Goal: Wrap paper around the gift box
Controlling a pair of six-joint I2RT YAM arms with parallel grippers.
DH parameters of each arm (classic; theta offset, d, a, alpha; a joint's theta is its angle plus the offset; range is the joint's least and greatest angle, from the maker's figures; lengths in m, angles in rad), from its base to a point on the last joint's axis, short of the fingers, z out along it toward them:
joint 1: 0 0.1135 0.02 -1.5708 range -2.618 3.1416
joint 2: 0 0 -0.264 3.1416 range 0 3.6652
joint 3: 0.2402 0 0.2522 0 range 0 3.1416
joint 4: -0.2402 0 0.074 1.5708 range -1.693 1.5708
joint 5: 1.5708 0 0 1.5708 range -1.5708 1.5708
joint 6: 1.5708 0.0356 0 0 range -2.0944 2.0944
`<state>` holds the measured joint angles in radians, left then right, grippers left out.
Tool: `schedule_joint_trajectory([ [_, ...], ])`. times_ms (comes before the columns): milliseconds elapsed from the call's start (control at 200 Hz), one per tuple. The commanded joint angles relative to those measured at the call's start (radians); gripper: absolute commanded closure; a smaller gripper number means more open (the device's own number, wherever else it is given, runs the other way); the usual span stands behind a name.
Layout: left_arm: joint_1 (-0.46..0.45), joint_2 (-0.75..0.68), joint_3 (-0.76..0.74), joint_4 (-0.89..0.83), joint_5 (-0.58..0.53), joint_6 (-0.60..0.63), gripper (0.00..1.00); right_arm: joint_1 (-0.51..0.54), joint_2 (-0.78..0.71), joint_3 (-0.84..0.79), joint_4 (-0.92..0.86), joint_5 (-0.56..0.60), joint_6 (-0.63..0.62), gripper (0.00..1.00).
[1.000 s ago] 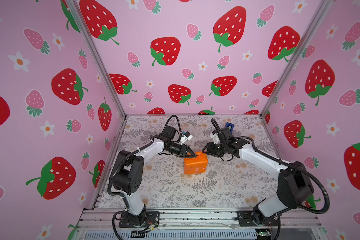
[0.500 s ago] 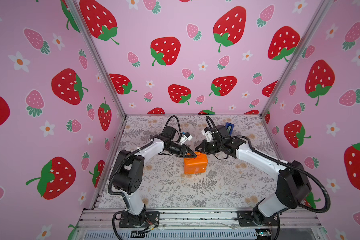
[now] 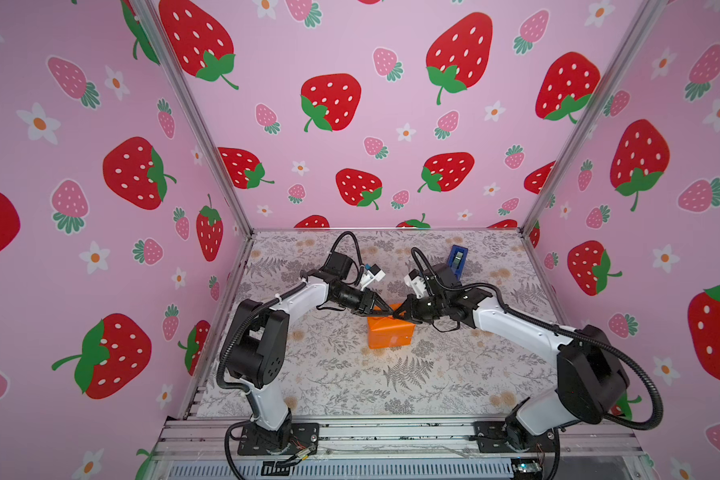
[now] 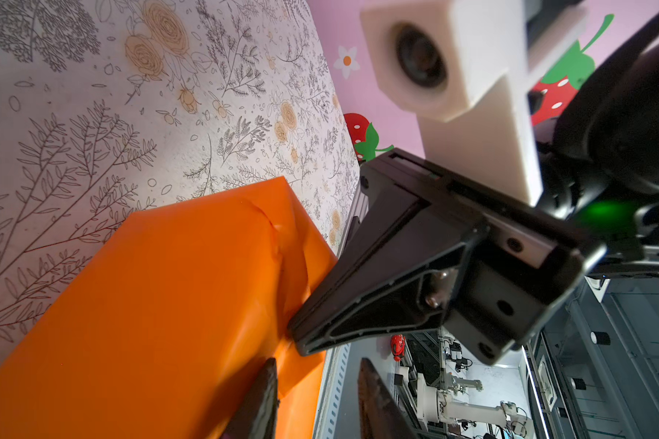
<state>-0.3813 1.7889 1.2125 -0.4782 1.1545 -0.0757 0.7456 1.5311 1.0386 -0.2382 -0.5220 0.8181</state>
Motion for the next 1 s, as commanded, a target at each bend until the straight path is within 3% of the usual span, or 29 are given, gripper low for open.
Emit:
schedule_joint_trajectory([
  [0, -0.005, 0.044, -0.001, -0.062, -0.082, 0.021, 0.62, 0.017, -0.024, -0.030, -0.042, -0.012, 0.004, 1.00],
  [675, -0.004, 0.046, 0.022, -0.063, -0.081, 0.009, 0.62, 0.021, -0.043, -0.088, -0.038, -0.001, -0.005, 1.00],
  [850, -0.003, -0.001, 0.124, -0.130, -0.108, 0.032, 0.61, 0.022, -0.019, -0.093, -0.042, 0.009, -0.013, 1.00],
  [995, -0.020, -0.004, 0.282, -0.316, -0.207, 0.183, 0.60, 0.021, -0.017, -0.091, -0.049, 0.017, -0.019, 1.00],
])
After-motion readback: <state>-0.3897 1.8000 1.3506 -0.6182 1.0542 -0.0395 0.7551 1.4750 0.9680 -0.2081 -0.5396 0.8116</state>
